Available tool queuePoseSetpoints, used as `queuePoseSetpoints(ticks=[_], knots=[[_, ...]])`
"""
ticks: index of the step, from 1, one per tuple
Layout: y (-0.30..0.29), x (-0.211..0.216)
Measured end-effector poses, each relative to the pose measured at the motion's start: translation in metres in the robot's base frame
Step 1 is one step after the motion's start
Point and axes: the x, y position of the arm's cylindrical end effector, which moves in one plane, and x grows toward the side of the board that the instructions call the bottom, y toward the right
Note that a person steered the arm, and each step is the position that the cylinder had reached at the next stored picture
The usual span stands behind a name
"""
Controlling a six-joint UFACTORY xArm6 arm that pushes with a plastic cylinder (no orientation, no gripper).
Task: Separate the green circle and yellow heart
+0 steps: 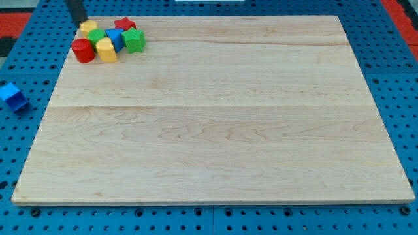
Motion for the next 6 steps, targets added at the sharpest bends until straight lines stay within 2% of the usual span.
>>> queuePoseSetpoints(ticks=[2, 3, 4, 5, 6], knots=[[0.096, 0.116], [0.109, 0.140], [0.086, 0.140], [0.062, 0.167], [0.079, 0.212]])
